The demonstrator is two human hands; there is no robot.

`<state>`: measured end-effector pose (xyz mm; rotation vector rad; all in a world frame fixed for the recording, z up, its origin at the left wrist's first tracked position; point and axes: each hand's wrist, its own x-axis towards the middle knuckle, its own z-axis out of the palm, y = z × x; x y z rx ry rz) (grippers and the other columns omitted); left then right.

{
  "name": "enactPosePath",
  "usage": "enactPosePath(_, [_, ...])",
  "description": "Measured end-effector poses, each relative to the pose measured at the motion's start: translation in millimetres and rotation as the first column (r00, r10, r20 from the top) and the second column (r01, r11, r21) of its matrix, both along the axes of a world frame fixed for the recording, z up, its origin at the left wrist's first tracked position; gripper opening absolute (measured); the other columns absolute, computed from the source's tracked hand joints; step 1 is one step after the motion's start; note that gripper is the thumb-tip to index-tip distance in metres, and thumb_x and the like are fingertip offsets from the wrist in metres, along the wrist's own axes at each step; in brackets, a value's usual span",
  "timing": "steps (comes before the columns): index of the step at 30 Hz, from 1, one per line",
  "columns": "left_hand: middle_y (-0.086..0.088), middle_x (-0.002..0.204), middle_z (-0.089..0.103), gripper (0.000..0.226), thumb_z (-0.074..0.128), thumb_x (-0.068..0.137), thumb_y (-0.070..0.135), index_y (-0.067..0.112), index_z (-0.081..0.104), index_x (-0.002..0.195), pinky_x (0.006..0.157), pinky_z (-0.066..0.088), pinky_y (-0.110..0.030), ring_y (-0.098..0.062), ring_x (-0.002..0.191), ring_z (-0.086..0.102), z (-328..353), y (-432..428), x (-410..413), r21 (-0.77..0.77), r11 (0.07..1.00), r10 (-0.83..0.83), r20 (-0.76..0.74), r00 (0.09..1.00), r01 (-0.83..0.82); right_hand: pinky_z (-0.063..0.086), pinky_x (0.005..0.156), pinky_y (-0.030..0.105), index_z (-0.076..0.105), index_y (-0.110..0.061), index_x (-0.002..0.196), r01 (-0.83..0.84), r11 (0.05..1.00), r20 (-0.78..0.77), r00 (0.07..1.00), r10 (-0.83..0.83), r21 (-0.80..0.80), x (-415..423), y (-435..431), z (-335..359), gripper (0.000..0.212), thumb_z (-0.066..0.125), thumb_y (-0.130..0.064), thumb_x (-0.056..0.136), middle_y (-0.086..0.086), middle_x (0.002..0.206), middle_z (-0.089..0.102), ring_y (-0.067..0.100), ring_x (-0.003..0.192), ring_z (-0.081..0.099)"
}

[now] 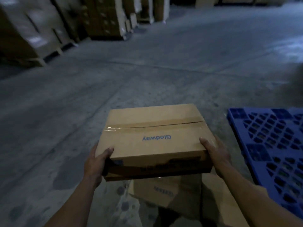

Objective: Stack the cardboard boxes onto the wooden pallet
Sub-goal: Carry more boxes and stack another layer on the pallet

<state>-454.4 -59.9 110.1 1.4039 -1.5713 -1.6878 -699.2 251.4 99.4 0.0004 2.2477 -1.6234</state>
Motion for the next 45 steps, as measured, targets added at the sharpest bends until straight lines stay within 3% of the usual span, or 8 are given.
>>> enactPosePath(5, [0.000, 0.109, 0.069, 0.044, 0.077, 0.084, 0.017, 0.022, 0.064, 0.126, 0.083, 0.055, -0.035, -0.018, 0.095, 0.065, 44.3, 85.5, 28.0, -0.092, 0.965, 0.233, -0.139, 0.962, -0.247, 0.039, 0.096, 0.041, 0.052, -0.024, 0.136, -0.220, 0.971, -0.059, 0.975, 0.215, -0.093, -29.7, 23.1, 40.6, 0.057, 0.071, -0.049, 0.087, 0.001, 0.125, 0.052, 0.019, 0.113, 0.048])
enactPosePath(11, [-0.002, 0.122, 0.064, 0.060, 0.081, 0.081, 0.023, 0.024, 0.059, 0.137, 0.100, 0.052, -0.049, -0.028, 0.110, 0.061, 76.6, 181.6, 95.6, -0.070, 0.883, 0.440, -0.216, 0.871, -0.464, 0.053, 0.082, 0.039, 0.058, -0.028, 0.127, -0.457, 0.883, -0.160, 0.884, 0.439, -0.104, -8.7, 53.8, 76.3, 0.057, 0.072, -0.057, 0.081, 0.005, 0.123, 0.062, 0.021, 0.105, 0.061])
enactPosePath(15, [0.000, 0.135, 0.059, 0.074, 0.086, 0.074, 0.029, 0.033, 0.055, 0.141, 0.100, 0.050, -0.055, -0.028, 0.116, 0.058, 90.9, 240.8, 146.4, -0.070, 0.812, 0.542, -0.278, 0.793, -0.579, 0.039, 0.065, 0.025, 0.054, -0.019, 0.137, -0.569, 0.813, -0.224, 0.815, 0.535, -0.128, 25.3, 80.3, 103.4, 0.053, 0.068, -0.040, 0.090, 0.003, 0.115, 0.056, 0.016, 0.097, 0.051])
enactPosePath(19, [0.003, 0.133, 0.048, 0.073, 0.079, 0.083, 0.021, 0.031, 0.045, 0.147, 0.090, 0.053, -0.051, -0.026, 0.111, 0.052, 101.3, 306.9, 194.8, -0.098, 0.751, 0.600, -0.315, 0.736, -0.654, 0.052, 0.080, 0.036, 0.063, -0.026, 0.118, -0.652, 0.742, -0.270, 0.750, 0.604, -0.152, 67.8, 113.8, 113.0, 0.070, 0.074, -0.072, 0.067, 0.003, 0.113, 0.067, 0.015, 0.095, 0.062])
enactPosePath(23, [-0.008, 0.135, 0.057, 0.075, 0.083, 0.078, 0.023, 0.030, 0.050, 0.145, 0.082, 0.057, -0.043, -0.026, 0.104, 0.060, 99.1, 386.1, 253.6, -0.099, 0.693, 0.648, -0.348, 0.677, -0.714, 0.051, 0.083, 0.040, 0.063, -0.025, 0.117, -0.710, 0.692, -0.315, 0.691, 0.650, -0.131, 110.1, 155.6, 106.6, 0.039, 0.073, -0.045, 0.085, 0.006, 0.113, 0.064, 0.019, 0.095, 0.060])
enactPosePath(34, [-0.009, 0.127, 0.059, 0.072, 0.080, 0.081, 0.025, 0.028, 0.048, 0.146, 0.082, 0.058, -0.053, -0.031, 0.107, 0.059, 93.5, 606.3, 382.3, -0.158, 0.448, 0.847, -0.239, 0.474, -0.880, 0.054, 0.090, 0.050, 0.065, -0.032, 0.119, -0.859, 0.502, -0.293, 0.507, 0.811, -0.099, 234.2, 242.2, 87.5, 0.065, 0.071, -0.073, 0.070, -0.004, 0.107, 0.070, 0.024, 0.100, 0.065])
enactPosePath(40, [-0.008, 0.124, 0.059, 0.071, 0.078, 0.083, 0.020, 0.027, 0.047, 0.147, 0.087, 0.056, -0.054, -0.033, 0.112, 0.058, 89.8, 685.9, 422.8, -0.166, 0.278, 0.918, -0.243, 0.313, -0.946, 0.054, 0.090, 0.051, 0.068, -0.039, 0.098, -0.933, 0.350, -0.284, 0.359, 0.889, -0.083, 292.4, 252.6, 93.2, 0.028, 0.075, -0.057, 0.079, -0.013, 0.093, 0.071, 0.016, 0.090, 0.066])
enactPosePath(45, [-0.009, 0.126, 0.063, 0.078, 0.086, 0.074, 0.026, 0.029, 0.051, 0.144, 0.094, 0.053, -0.058, -0.032, 0.113, 0.060, 76.7, 748.6, 475.8, -0.122, 0.160, 0.960, -0.209, 0.183, -0.979, 0.056, 0.088, 0.044, 0.071, -0.029, 0.111, -0.975, 0.204, -0.298, 0.222, 0.928, -0.091, 350.9, 270.9, 82.3, 0.052, 0.076, -0.064, 0.073, -0.008, 0.097, 0.076, 0.017, 0.095, 0.069])
